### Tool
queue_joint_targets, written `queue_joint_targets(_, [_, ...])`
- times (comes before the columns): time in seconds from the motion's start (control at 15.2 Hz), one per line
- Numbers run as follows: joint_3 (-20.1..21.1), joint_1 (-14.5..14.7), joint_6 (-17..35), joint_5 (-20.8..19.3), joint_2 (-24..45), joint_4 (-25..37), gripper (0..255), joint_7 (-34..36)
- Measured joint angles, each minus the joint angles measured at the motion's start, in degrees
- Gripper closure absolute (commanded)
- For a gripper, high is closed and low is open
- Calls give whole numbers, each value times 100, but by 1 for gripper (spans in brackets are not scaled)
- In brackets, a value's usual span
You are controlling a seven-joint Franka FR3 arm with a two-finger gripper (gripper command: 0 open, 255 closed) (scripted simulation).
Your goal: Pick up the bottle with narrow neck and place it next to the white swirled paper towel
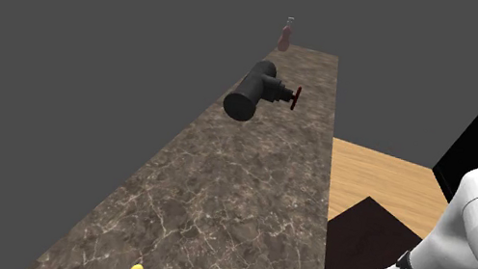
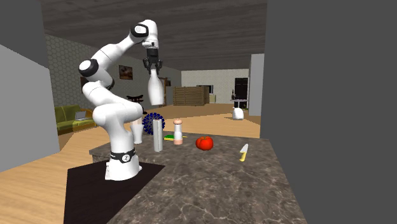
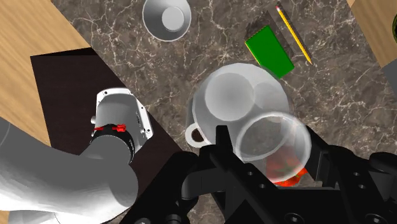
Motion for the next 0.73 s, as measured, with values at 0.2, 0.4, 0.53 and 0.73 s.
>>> queue_joint_targets(0.2, [27, 65, 119, 33, -211, -329, 255, -79])
queue_joint_targets(0.4, [71, 136, 242, 86, -437, -671, 255, -146])
queue_joint_targets(0.53, [94, 176, 317, 107, -565, -877, 255, -199])
queue_joint_targets(0.73, [140, 255, 428, 164, -788, -1210, 255, -261])
